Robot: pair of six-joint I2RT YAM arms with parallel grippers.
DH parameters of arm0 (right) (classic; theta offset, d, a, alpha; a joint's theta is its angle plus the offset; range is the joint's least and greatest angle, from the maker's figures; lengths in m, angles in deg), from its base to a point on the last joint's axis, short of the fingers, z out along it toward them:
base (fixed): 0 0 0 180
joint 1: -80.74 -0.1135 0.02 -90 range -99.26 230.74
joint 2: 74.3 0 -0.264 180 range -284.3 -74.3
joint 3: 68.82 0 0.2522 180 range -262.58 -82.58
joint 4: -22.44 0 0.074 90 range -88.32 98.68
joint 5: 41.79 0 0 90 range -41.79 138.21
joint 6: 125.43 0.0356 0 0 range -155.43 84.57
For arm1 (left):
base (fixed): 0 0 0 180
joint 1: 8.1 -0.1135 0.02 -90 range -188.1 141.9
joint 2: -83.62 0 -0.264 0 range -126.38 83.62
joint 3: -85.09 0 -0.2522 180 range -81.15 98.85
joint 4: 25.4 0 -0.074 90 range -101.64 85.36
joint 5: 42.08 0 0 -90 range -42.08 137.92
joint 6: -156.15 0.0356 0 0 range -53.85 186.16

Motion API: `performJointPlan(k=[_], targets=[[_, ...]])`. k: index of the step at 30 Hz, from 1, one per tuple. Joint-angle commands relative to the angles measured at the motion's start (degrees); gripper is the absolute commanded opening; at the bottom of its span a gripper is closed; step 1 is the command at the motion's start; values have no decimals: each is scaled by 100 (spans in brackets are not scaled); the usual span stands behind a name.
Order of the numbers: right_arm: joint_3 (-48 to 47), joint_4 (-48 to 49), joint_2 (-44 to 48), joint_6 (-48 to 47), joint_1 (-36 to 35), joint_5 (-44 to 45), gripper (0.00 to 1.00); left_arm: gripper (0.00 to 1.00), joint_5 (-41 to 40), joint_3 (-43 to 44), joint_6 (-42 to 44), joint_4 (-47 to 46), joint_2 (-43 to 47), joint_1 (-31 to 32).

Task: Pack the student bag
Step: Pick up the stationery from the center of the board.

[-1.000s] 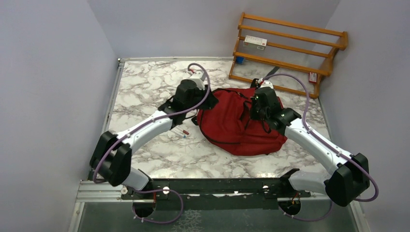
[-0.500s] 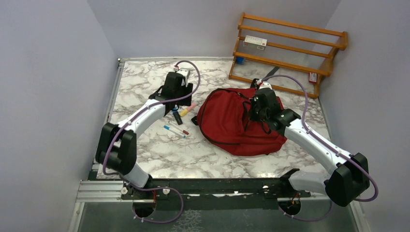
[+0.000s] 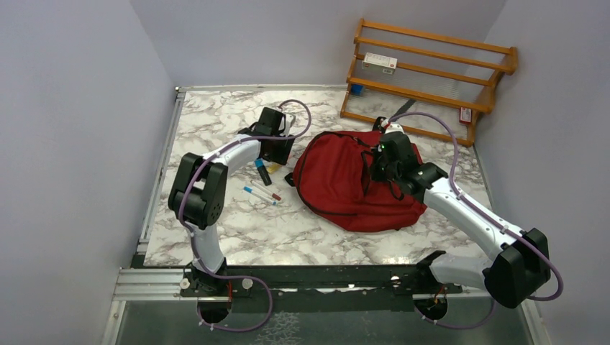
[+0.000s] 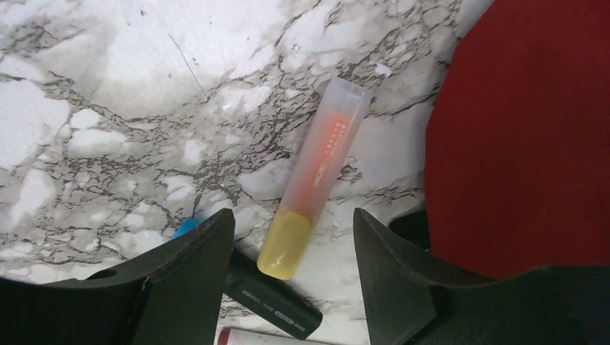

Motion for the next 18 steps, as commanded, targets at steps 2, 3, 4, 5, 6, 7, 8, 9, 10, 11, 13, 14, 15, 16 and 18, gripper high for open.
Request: performJointPlan(k=[2, 3, 4, 5, 6, 7, 8, 9, 10, 11, 13, 14, 15, 16, 18], targets=[[-10, -21, -56, -42, 2, -273, 0, 63, 124, 179, 193, 142, -342, -66], [-16, -11, -78, -37, 7, -286, 1, 62, 143, 205, 199, 151, -388, -67], [-22, 2, -91, -36, 5, -289, 1, 62, 157, 227, 201, 157, -436, -71], [-38, 6, -111, -36, 9, -289, 1, 61, 158, 257, 206, 177, -478, -73], [-56, 10, -135, -36, 4, -289, 1, 60, 158, 277, 205, 204, -519, -74], [-72, 16, -150, -44, 7, -280, 0, 59, 165, 297, 197, 223, -559, -73], [-88, 12, -169, -51, 12, -279, 1, 58, 179, 315, 193, 243, -582, -73], [-101, 11, -196, -53, 8, -274, 0, 57, 190, 328, 193, 259, -604, -73], [-105, -3, -212, -53, 7, -278, 1, 55, 192, 336, 185, 271, -628, -77], [-102, -5, -221, -54, 6, -280, 1, 53, 192, 344, 184, 286, -645, -78], [-81, 11, -226, -39, 11, -299, 1, 49, 161, 363, 185, 313, -680, -73], [-70, 14, -226, -36, 9, -306, 1, 44, 160, 385, 181, 329, -701, -77], [-59, 9, -227, -28, 9, -310, 0, 39, 163, 406, 176, 358, -717, -73], [-55, 6, -224, -27, 6, -307, 1, 35, 173, 422, 167, 366, -734, -76], [-71, 8, -197, -18, 8, -286, 1, 27, 177, 449, 138, 379, -740, -73]])
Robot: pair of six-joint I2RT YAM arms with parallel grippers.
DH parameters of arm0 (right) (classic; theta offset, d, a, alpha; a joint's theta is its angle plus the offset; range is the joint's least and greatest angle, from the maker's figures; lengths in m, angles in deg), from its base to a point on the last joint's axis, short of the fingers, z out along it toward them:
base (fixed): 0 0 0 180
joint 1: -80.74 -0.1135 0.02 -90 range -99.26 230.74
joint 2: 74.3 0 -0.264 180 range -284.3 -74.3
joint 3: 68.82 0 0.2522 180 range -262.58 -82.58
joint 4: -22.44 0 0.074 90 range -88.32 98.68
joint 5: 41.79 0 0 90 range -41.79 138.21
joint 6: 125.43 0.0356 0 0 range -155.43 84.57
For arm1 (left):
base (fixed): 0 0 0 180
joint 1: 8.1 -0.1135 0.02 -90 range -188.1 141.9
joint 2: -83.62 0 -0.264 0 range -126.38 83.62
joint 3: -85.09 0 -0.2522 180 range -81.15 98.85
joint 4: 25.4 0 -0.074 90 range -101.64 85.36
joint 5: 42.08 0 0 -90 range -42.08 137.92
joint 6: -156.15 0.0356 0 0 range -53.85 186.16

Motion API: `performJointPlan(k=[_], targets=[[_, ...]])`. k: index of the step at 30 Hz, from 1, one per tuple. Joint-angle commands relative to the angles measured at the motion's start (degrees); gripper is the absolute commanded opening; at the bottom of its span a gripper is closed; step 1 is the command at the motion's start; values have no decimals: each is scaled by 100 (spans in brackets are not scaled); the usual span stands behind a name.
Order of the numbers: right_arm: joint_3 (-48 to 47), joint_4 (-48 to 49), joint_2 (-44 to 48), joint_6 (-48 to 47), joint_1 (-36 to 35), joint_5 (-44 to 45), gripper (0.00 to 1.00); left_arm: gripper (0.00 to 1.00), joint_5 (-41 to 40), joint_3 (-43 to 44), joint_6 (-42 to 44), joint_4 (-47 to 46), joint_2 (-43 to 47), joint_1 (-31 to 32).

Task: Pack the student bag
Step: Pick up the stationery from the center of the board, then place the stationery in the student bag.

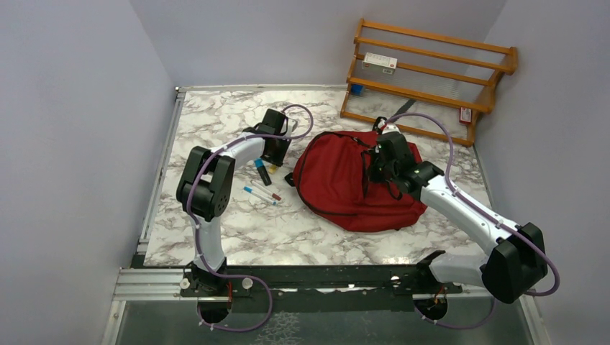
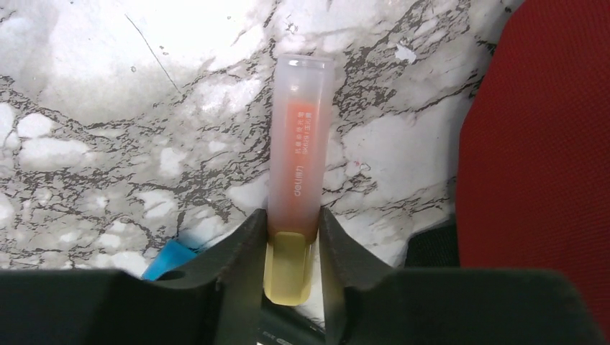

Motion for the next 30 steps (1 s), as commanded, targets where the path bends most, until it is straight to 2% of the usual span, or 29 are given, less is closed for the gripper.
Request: performJointPlan(k=[1, 6, 14, 18, 21, 25, 30], targets=[[-69, 11, 18, -16, 8, -128, 0, 24, 126, 188, -31, 143, -90, -29], [-120, 35, 77, -34, 7, -88, 0, 15, 296, 219, -233, 137, 175, -32], [-198, 194, 377, -121, 9, 143, 1, 13, 702, 99, -938, -84, 1302, -29], [-166, 299, 528, -64, 10, 284, 0, 12, 1317, 21, -1313, -360, 1796, -29], [-59, 399, 689, 65, 4, 421, 1, 9, 2116, -35, -1716, -621, 1959, 5], [66, 550, 865, 218, 6, 552, 1, 5, 2793, -151, -2177, -803, 1954, 340], [143, 615, 992, 338, 5, 668, 0, 4, 2868, -360, -2260, -807, 1824, 1067]])
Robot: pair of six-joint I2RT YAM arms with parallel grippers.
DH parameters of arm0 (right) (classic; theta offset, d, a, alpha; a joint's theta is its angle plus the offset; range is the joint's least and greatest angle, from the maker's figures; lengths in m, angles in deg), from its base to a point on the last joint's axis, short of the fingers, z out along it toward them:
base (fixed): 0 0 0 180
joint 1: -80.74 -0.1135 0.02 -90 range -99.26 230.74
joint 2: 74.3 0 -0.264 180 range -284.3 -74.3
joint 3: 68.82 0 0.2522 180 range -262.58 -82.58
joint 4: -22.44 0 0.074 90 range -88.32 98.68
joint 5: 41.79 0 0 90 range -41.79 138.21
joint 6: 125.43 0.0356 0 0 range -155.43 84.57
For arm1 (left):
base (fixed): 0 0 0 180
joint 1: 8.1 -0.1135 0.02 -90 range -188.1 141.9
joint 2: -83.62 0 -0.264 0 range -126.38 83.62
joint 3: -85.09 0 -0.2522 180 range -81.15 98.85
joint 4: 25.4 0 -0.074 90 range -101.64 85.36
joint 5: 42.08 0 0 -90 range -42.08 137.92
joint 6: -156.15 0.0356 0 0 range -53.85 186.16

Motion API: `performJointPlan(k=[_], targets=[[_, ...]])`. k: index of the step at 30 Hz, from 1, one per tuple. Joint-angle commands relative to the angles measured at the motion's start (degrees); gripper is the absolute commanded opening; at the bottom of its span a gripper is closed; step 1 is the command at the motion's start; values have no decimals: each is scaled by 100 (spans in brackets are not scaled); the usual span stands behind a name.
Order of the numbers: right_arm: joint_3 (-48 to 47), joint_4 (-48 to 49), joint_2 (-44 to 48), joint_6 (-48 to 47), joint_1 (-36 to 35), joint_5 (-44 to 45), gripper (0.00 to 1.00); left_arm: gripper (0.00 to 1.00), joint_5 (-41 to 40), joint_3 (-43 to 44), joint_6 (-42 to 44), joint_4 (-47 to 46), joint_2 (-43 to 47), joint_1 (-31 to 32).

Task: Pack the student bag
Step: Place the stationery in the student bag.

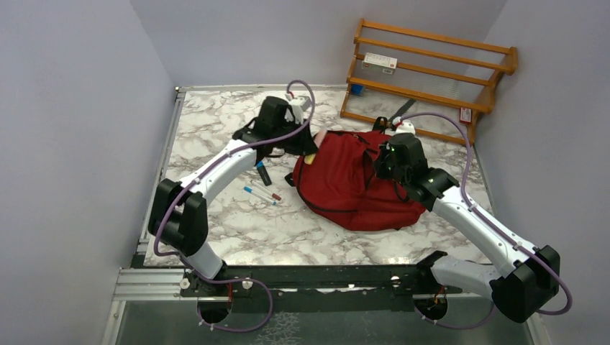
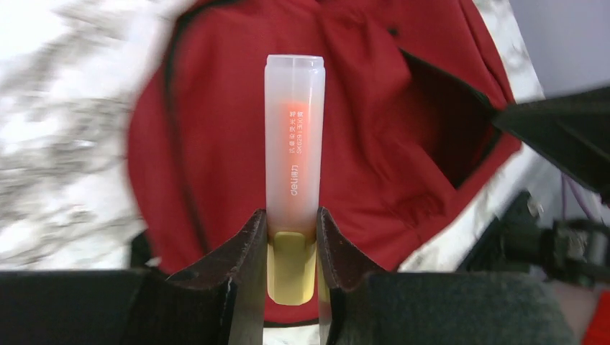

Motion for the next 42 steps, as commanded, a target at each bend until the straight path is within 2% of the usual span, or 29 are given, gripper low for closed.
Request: performJointPlan(k=[1, 8, 16, 28, 35, 42], targets=[[73, 450, 220, 204, 7, 244, 1, 3, 554, -236, -316, -117, -195, 742], [91, 477, 225, 238, 1, 124, 0, 1, 450, -142, -438, -132, -494, 1386], [63, 491, 188, 207, 5, -14, 0, 0, 682, 347, -422, -133, -1066, 1539], [83, 596, 85, 44, 5, -456, 1, 0, 1104, 1633, -626, -19, -2078, 1645], [211, 729, 160, 143, 4, -525, 1, 0, 1197, 2249, -1038, -123, -2610, 1734], [235, 793, 132, 274, 9, -750, 1, 0, 1283, 2271, -2082, -1127, -2859, 1797]])
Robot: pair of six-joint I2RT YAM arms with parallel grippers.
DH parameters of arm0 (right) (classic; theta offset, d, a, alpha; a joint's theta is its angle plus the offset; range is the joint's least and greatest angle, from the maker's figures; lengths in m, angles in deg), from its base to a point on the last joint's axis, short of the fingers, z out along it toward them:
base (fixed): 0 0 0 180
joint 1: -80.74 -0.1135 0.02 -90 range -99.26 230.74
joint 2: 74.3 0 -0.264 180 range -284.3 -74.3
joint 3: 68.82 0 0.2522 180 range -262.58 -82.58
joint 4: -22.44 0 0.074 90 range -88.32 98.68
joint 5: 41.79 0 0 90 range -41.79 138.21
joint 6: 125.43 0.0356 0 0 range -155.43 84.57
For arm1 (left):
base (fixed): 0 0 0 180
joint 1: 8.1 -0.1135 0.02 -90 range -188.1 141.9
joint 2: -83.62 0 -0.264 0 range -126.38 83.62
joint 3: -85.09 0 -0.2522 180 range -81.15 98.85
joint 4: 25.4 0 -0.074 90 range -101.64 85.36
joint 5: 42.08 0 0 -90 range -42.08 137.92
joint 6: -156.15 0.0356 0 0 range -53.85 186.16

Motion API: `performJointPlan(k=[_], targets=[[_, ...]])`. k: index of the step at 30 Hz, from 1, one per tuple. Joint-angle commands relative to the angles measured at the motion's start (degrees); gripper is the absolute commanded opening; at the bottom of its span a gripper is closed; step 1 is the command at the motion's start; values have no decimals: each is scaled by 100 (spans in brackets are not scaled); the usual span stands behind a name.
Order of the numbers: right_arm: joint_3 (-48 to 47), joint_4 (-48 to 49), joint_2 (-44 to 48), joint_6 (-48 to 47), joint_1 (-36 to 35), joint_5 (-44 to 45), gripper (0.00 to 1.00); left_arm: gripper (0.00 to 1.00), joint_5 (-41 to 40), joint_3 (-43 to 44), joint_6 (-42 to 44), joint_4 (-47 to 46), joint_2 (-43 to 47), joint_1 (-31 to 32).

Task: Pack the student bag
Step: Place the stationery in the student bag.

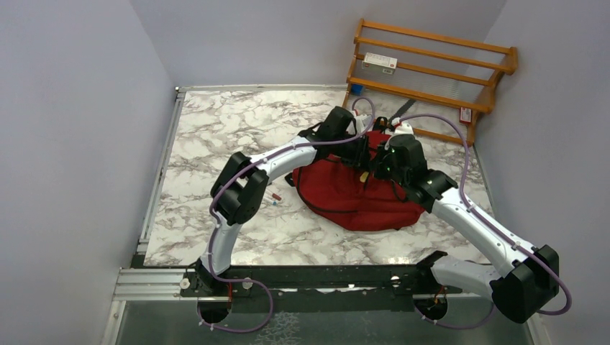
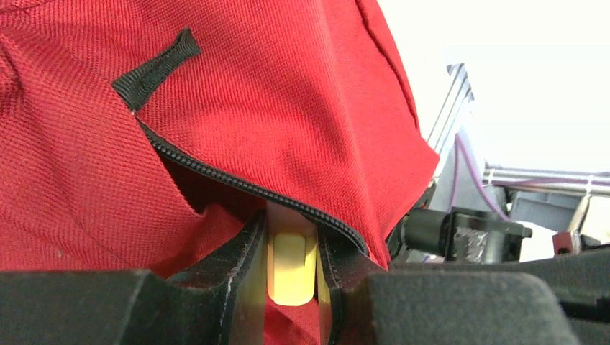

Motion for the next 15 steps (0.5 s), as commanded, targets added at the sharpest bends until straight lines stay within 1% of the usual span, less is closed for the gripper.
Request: performJointPlan(k=[1, 2, 4, 6, 9, 11, 15], targets=[[48, 396, 101, 194, -1, -362, 1, 0, 235, 23, -965, -1072, -122, 67], [69, 399, 112, 216, 6, -370, 1, 0, 278, -133, -1169, -1307, -126, 68], [101, 398, 146, 241, 3, -356, 1, 12, 397, -383, -1556, -1905, -110, 89], [131, 392, 182, 267, 9, -312, 1, 23, 497, -554, -1797, -2303, -101, 132], [151, 347, 227, 294, 6, -227, 0, 44, 512, -617, -1812, -2402, -87, 196], [154, 329, 245, 299, 4, -212, 0, 51, 487, -663, -1782, -2402, -51, 205], [160, 305, 245, 299, 2, -188, 1, 54, 381, -720, -1647, -2293, 91, 207]])
